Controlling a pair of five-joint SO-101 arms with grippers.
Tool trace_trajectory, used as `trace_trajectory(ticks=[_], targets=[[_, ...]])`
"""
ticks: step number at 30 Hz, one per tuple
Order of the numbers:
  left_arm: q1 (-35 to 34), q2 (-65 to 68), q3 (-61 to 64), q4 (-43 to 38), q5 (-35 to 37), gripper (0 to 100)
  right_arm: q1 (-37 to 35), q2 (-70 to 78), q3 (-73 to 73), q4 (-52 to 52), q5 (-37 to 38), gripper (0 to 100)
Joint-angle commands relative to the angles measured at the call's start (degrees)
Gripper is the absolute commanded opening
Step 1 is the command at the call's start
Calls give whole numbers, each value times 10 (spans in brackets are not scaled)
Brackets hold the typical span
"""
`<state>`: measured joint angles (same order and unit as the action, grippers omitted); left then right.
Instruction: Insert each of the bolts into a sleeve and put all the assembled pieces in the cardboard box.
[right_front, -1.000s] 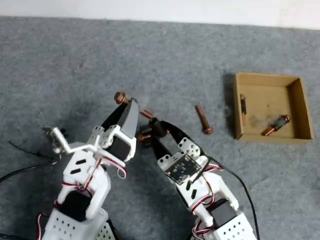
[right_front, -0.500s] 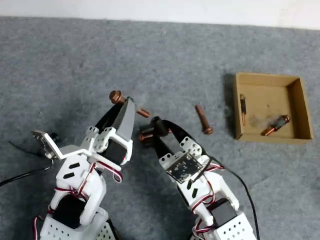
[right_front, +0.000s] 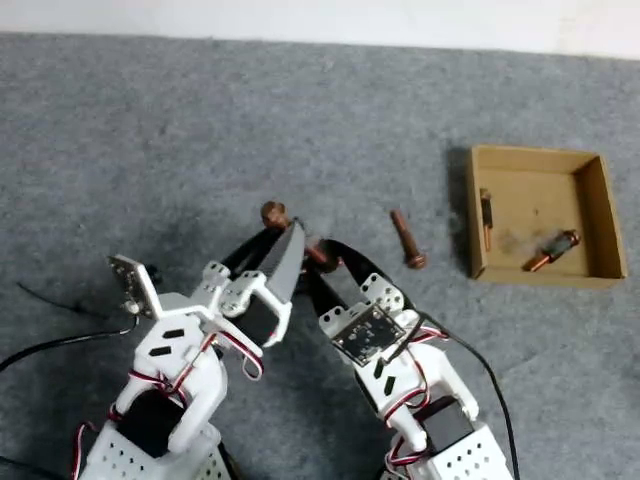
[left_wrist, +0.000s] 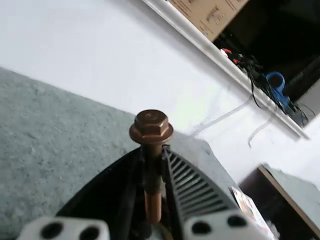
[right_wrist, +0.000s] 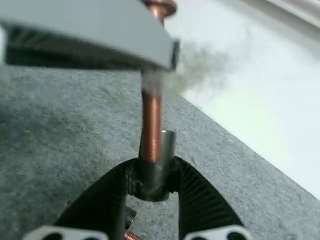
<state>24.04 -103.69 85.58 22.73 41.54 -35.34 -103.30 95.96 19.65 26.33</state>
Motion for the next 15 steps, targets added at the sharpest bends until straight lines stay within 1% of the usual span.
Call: trace_trajectory(ticks=[1, 2, 7, 11, 13, 15], targets=[[-56, -7, -7, -28, 40, 4, 6, -2, 53, -19, 6, 5], [-62, -7, -7, -28, 47, 4, 6, -2, 53, -19, 6, 5], [-40, -3, -6, -28, 47, 4, 5, -2, 53, -19, 6, 5], [-39, -3, -6, -31, 47, 4, 2, 0, 53, -19, 4, 5], [-39, -3, 3, -42, 47, 4, -5, 0, 53, -19, 5, 5], [-36, -3, 22, -70, 47, 4, -10, 0, 53, -18, 6, 5]])
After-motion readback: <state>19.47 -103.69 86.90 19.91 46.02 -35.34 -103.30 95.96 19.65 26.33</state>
